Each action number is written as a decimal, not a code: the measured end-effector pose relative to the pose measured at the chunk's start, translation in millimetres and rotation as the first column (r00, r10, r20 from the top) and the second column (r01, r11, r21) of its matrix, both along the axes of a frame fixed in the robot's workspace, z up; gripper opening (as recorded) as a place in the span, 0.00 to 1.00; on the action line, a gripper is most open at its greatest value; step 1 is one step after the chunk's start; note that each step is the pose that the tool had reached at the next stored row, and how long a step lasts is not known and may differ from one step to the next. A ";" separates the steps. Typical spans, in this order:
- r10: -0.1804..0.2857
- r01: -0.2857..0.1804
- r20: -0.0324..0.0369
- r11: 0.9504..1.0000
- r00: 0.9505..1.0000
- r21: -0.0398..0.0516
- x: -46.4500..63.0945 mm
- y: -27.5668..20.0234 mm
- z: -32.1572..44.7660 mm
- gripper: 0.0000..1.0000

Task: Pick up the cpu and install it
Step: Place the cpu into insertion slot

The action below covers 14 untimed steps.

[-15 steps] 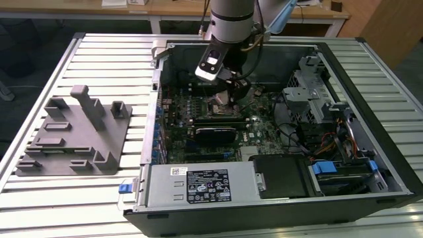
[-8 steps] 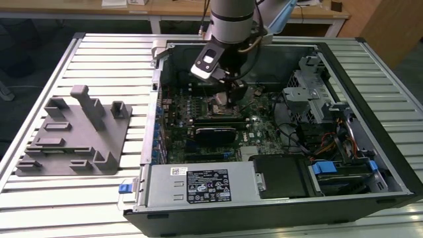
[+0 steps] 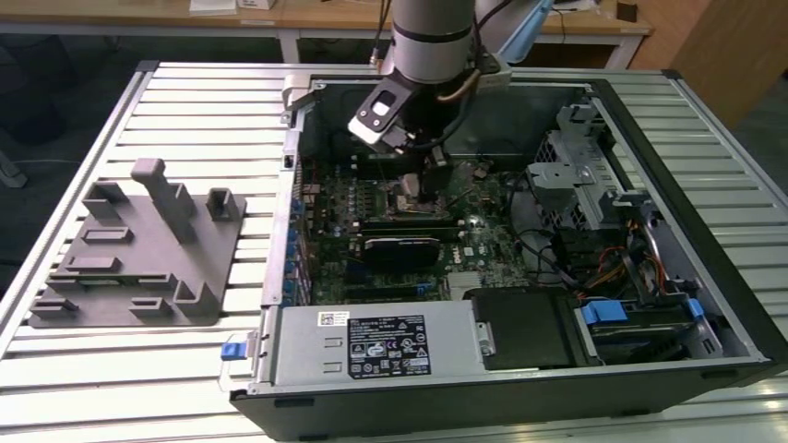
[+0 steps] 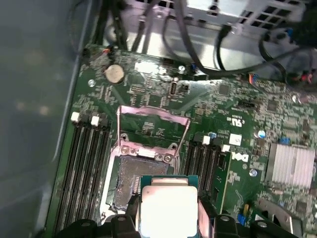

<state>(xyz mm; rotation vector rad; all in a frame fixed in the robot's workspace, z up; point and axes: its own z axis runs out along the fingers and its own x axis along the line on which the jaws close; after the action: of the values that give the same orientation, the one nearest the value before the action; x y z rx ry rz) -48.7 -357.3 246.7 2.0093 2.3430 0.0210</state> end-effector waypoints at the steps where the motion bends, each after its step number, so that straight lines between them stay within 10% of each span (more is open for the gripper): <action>1: -0.008 0.008 0.000 1.000 1.000 0.005 0.0 0.0 -0.1 0.54; 5: -0.039 0.039 0.000 0.999 0.999 0.025 0.0 0.1 -1.0 0.54; 14: -0.138 0.138 0.000 0.990 0.990 0.025 1.6 1.2 -8.3 0.54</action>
<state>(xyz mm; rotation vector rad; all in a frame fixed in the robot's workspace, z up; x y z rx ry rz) -47.1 -356.2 238.4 2.1775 2.2072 0.0455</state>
